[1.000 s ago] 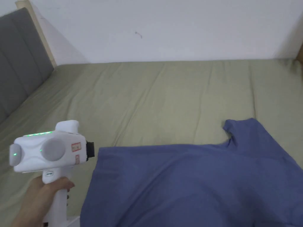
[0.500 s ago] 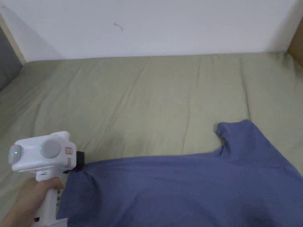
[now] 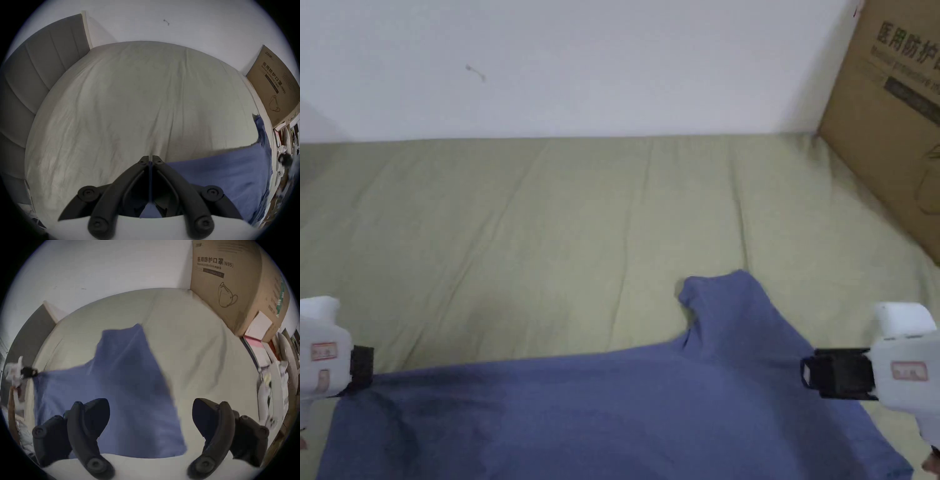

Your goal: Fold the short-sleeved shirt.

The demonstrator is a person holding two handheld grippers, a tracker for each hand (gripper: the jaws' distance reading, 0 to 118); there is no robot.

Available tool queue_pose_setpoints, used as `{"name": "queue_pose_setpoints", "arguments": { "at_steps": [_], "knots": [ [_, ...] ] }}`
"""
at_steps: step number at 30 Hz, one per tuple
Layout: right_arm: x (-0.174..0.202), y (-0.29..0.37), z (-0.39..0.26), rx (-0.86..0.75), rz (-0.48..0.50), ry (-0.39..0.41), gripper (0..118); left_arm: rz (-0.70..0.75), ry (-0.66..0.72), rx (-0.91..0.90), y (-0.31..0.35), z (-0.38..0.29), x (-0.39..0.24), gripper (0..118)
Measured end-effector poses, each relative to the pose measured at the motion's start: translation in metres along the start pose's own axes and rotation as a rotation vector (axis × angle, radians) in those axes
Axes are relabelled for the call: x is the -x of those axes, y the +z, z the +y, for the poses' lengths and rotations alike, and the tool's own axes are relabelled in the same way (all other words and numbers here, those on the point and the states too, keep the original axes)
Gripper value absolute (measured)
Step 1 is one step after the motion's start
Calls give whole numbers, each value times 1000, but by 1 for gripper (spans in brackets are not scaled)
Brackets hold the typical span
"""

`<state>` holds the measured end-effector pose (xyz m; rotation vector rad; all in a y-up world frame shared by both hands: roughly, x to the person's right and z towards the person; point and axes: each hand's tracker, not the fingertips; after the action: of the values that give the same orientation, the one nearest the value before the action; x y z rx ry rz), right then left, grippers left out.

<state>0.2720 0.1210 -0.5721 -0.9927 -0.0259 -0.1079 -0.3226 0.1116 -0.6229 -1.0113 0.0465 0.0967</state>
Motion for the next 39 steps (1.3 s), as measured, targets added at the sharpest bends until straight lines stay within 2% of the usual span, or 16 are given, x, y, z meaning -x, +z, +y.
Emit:
{"name": "queue_pose_setpoints", "arguments": {
  "at_steps": [1, 4, 6, 8, 10, 11, 12, 14, 16, 18, 20, 23, 26, 31, 34, 39],
  "knots": [
    [-3, -13, 11, 18, -27, -28, 105, 1, -3, -3, 2, 0, 0, 1],
    [-7, -59, 37, 106, -42, 14, 101, 9, -16, 7, 1, -1, 0, 1],
    [-2, -80, 33, 156, -67, 50, 83, 5, -13, 9, 2, -1, 1, 1],
    [5, -94, 24, 174, -78, 86, 83, 0, 5, 23, -1, -2, 4, 1],
    [10, -85, 20, 123, -99, 85, 83, -2, 9, 32, -1, -2, 4, 1],
    [9, -80, 21, 118, -87, 89, 78, -1, 2, 41, -1, -3, 4, 1],
    [10, -74, 21, 106, -73, 92, 58, 3, -7, 41, 0, -3, 2, 1],
    [12, -66, 22, 74, -40, 84, 0, 2, -8, 35, 6, -3, 0, 1],
    [18, -65, 18, 66, -86, 102, 0, 8, -3, 26, 13, -5, -3, 1],
    [20, -61, 19, 71, -67, 73, 0, 22, -15, 16, 26, -5, -6, 1],
    [19, -42, 24, 37, -9, -4, 0, 26, -36, -4, 45, -4, -7, 1],
    [19, -4, 41, -33, -11, 11, 0, 23, -47, -72, 84, 4, -11, 1],
    [16, 49, 60, -126, 29, -39, 0, 40, -57, -167, 131, 13, -18, 1],
    [14, 144, 92, -298, 5, -70, 0, 68, -98, -319, 218, 35, -31, 1],
    [12, 198, 119, -388, 14, -92, 0, 70, -64, -418, 268, 56, -35, 1],
    [20, 272, 184, -508, -17, -70, 0, 140, -77, -555, 340, 111, -53, 1]
  ]
}}
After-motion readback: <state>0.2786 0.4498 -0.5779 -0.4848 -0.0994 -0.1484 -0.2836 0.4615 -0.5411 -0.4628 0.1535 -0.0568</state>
